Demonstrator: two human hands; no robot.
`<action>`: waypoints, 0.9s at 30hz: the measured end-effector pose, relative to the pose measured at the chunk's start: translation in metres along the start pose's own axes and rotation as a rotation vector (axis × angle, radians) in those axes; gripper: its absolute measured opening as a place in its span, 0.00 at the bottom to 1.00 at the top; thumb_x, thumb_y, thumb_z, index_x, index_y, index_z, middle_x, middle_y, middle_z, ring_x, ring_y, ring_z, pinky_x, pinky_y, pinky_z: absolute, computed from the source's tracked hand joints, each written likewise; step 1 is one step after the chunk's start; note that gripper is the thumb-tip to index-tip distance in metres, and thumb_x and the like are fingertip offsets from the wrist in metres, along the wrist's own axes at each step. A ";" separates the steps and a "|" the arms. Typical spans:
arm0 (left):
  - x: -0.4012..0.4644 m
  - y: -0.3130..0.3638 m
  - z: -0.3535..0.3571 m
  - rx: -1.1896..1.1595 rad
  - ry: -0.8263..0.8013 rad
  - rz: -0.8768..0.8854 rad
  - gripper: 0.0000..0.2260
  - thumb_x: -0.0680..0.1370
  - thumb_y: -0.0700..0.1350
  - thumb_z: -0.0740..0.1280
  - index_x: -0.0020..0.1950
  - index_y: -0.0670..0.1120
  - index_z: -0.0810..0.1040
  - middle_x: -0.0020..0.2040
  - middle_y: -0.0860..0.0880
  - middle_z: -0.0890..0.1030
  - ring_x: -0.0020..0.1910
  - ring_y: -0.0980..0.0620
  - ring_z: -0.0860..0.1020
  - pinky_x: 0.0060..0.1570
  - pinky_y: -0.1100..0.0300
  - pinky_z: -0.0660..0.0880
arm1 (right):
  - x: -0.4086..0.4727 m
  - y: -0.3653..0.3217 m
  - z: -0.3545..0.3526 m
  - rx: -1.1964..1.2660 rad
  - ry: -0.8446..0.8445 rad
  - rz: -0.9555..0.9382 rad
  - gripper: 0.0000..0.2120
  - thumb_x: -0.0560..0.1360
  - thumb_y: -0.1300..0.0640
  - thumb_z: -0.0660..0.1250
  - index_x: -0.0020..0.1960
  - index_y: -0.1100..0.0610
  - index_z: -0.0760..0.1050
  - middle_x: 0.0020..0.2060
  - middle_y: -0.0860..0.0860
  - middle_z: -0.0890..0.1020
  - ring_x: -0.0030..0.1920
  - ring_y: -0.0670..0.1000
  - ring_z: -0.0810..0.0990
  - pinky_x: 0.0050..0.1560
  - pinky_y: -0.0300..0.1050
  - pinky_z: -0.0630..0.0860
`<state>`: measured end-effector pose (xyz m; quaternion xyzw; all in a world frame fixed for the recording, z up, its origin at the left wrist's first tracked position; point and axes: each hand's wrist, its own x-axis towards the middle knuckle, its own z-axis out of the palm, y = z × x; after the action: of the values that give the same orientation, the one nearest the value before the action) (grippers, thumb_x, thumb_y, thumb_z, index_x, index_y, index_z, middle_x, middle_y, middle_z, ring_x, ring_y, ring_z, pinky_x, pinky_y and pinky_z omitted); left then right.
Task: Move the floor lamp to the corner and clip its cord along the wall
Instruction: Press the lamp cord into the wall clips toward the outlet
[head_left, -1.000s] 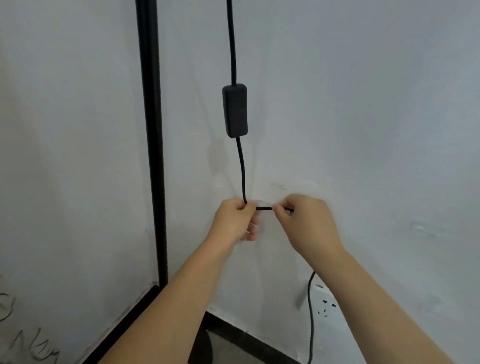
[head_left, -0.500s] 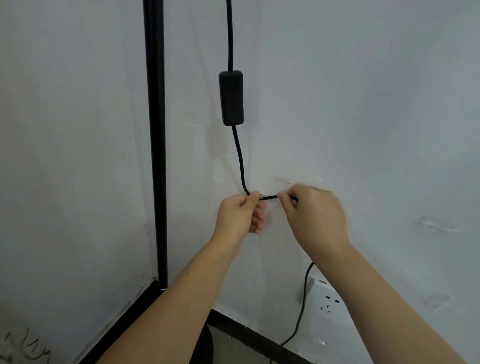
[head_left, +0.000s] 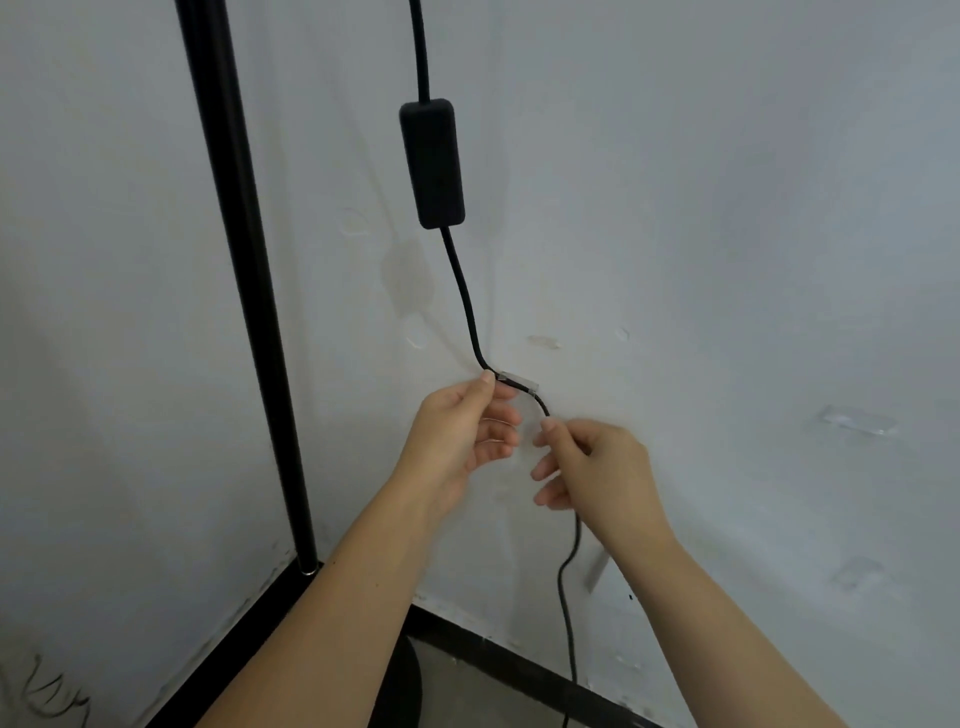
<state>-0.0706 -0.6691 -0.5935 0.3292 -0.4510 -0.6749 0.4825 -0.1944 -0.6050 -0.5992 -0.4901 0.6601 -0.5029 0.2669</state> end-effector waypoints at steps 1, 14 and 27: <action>-0.002 -0.003 0.002 0.025 0.007 0.010 0.13 0.79 0.49 0.62 0.44 0.41 0.79 0.28 0.49 0.78 0.22 0.55 0.74 0.23 0.64 0.73 | -0.002 0.004 0.003 0.065 -0.049 0.031 0.14 0.79 0.53 0.60 0.39 0.55 0.79 0.24 0.50 0.80 0.23 0.49 0.81 0.26 0.37 0.78; -0.027 -0.067 0.076 0.226 -0.091 -0.124 0.10 0.77 0.42 0.65 0.37 0.42 0.79 0.26 0.49 0.76 0.19 0.55 0.73 0.20 0.64 0.71 | -0.054 0.066 -0.137 -0.119 -0.207 0.279 0.15 0.77 0.53 0.64 0.33 0.53 0.78 0.23 0.47 0.71 0.24 0.46 0.68 0.31 0.38 0.68; -0.041 -0.047 0.150 -0.120 -0.114 -0.232 0.12 0.77 0.45 0.65 0.38 0.39 0.79 0.23 0.50 0.79 0.21 0.54 0.78 0.22 0.65 0.75 | -0.061 -0.033 -0.211 -0.546 0.393 -0.147 0.08 0.73 0.52 0.67 0.36 0.51 0.80 0.23 0.37 0.77 0.26 0.39 0.73 0.27 0.37 0.65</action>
<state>-0.2062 -0.5802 -0.5801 0.3108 -0.3955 -0.7694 0.3937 -0.3378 -0.4650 -0.5026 -0.4836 0.7719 -0.4104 -0.0434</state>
